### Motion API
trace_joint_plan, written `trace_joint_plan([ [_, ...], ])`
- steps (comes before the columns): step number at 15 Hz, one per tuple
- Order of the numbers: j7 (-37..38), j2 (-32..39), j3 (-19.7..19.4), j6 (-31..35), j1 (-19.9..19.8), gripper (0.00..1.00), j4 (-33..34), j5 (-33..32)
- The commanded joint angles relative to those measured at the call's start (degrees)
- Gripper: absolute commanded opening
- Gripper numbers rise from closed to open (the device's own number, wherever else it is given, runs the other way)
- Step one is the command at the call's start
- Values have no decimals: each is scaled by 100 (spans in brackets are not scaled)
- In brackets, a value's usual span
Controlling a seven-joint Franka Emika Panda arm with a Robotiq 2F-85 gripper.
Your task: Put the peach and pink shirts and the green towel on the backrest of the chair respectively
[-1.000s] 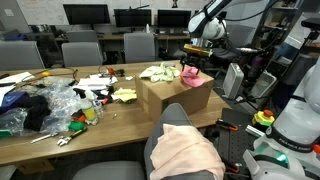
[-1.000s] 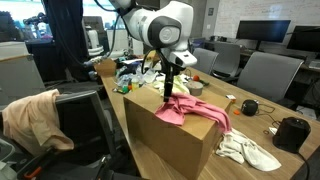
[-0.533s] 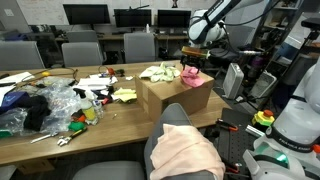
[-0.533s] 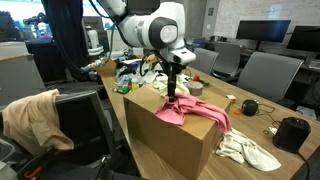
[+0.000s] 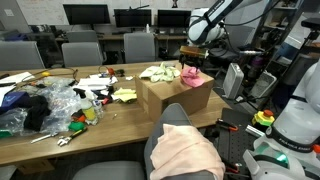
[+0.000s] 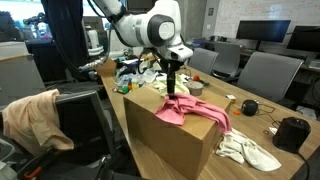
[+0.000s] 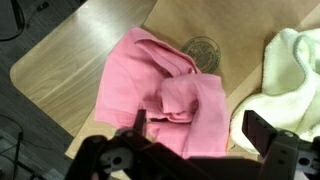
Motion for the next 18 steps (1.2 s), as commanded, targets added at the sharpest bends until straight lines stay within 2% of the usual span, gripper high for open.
trace_joint_plan([
  [1, 83, -136, -29, 130, 71, 85, -96, -71],
  [2, 45, -109, -23, 118, 63, 65, -84, -24],
  [3, 40, -94, -22, 112, 61, 65, -85, -19],
  [4, 17, -67, -18, 108, 56, 59, -88, 4],
  [6, 1, -44, -17, 101, 52, 41, -109, 19],
  [11, -11, -78, -22, 125, 46, 4, -202, 46],
  [13, -9, -111, -21, 125, 50, 0, -231, 36],
  [18, 21, -280, -2, 177, 88, 1, -341, -35],
])
